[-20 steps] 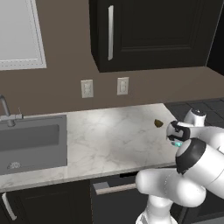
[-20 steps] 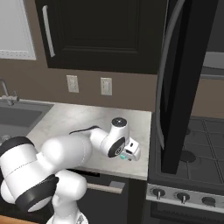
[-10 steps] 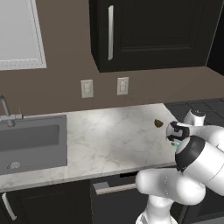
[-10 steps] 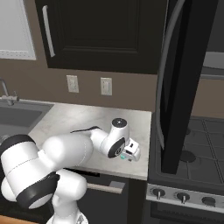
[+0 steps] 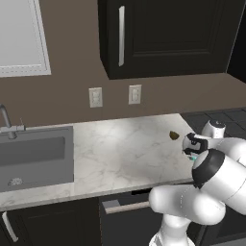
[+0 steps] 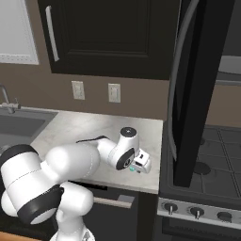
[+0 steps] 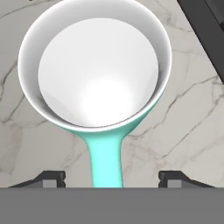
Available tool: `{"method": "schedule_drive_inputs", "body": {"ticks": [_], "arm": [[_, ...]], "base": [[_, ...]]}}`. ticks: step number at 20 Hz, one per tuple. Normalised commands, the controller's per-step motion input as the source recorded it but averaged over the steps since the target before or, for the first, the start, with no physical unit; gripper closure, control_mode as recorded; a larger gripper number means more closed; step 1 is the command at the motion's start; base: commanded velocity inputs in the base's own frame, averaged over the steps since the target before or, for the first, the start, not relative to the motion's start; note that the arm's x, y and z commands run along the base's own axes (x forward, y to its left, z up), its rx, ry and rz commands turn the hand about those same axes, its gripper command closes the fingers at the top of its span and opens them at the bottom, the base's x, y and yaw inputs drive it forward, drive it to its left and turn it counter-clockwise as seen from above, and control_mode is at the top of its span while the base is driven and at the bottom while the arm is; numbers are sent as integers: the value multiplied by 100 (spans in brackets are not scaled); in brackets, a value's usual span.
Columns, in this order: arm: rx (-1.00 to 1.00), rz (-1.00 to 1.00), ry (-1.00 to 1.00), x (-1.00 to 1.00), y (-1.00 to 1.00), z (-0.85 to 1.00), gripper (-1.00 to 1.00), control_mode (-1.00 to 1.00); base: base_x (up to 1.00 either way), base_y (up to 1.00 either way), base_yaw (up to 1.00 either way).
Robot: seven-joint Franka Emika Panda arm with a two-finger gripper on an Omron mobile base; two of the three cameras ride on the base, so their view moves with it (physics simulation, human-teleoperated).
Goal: Pick the mug from the counter and place it inside the microwave. Then close the microwave.
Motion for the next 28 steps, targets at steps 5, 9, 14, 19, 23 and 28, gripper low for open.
{"method": "schedule_drive_inputs", "body": {"ticks": [5, 9, 14, 19, 23, 28], "arm": [[0, 0, 0, 0, 0, 0, 100, -100], [0, 0, 0, 0, 0, 0, 100, -100], [0, 0, 0, 0, 0, 0, 100, -100], [0, 0, 0, -1, 0, 0, 100, -100], [1, 1, 0, -20, 0, 27, 100, -100], [0, 0, 0, -30, 24, 75, 100, -100]], "base": [[0, 0, 0], [0, 0, 0], [0, 0, 0], [0, 0, 0], [0, 0, 0], [0, 0, 0]]}}
